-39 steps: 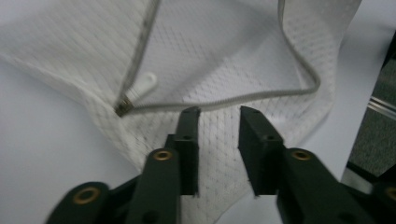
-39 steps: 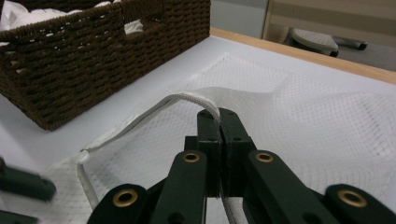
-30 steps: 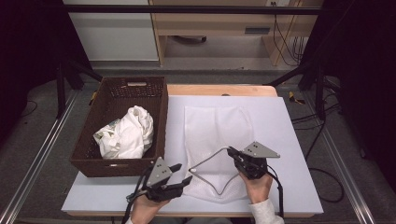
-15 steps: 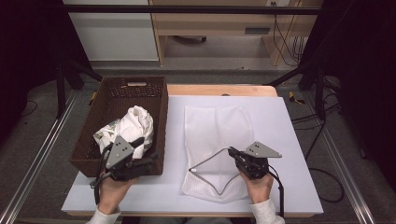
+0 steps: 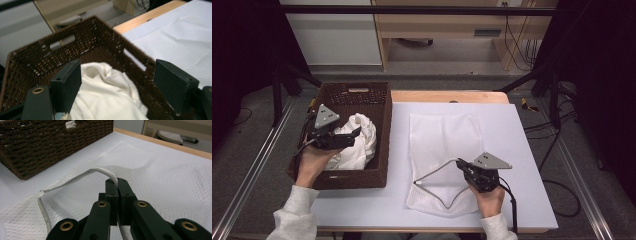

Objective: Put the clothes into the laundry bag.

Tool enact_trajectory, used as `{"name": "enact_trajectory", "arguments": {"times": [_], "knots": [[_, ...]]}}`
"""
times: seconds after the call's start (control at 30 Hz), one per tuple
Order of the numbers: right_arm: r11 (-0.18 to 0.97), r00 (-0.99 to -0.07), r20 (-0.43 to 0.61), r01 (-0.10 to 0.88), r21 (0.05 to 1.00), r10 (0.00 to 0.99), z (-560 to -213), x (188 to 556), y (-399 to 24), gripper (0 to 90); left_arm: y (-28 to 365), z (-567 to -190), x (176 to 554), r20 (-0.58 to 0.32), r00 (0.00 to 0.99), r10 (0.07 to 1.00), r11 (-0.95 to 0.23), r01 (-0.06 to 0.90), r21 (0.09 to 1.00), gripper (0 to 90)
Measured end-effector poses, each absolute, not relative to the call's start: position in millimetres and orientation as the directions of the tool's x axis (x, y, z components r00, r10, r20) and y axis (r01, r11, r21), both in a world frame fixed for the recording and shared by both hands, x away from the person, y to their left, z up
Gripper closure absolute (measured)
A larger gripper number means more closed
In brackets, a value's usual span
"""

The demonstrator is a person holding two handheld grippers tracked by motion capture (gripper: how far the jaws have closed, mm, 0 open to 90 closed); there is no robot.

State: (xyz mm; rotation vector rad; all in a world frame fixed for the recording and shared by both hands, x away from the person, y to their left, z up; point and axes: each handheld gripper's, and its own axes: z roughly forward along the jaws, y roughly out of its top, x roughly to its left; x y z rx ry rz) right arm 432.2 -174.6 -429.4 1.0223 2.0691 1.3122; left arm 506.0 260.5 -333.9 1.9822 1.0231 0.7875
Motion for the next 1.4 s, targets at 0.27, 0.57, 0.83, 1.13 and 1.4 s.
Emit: {"name": "enact_trajectory", "arguments": {"times": [0.27, 0.57, 0.83, 1.13, 1.4], "knots": [[0.269, -0.611, 0.002, 0.351, 0.897, 0.792, -433, 434, -174, 88.5, 265, -368, 533, 0.164, 0.515, 0.842, -0.443, 0.484, 0.755, 13.9], [0.273, -0.609, 0.003, 0.359, 0.892, 0.794, -433, 434, -174, 88.7, 258, -396, 541, 0.173, 0.556, 0.813, -0.52, 0.562, 0.643, 8.3], [0.271, -0.61, 0.006, 0.362, 0.892, 0.793, -433, 434, -175, 88.7, 248, -416, 547, 0.184, 0.623, 0.76, -0.61, 0.586, 0.534, 0.0], [0.274, -0.608, 0.006, 0.367, 0.889, 0.794, -434, 435, -176, 88.6, 241, -429, 551, 0.235, 0.619, 0.749, -0.651, 0.622, 0.435, 12.9], [0.266, -0.604, 0.013, 0.37, 0.89, 0.797, -433, 435, -177, 88.6, 243, -423, 551, 0.186, 0.565, 0.804, -0.584, 0.687, 0.433, 49.9]]}}
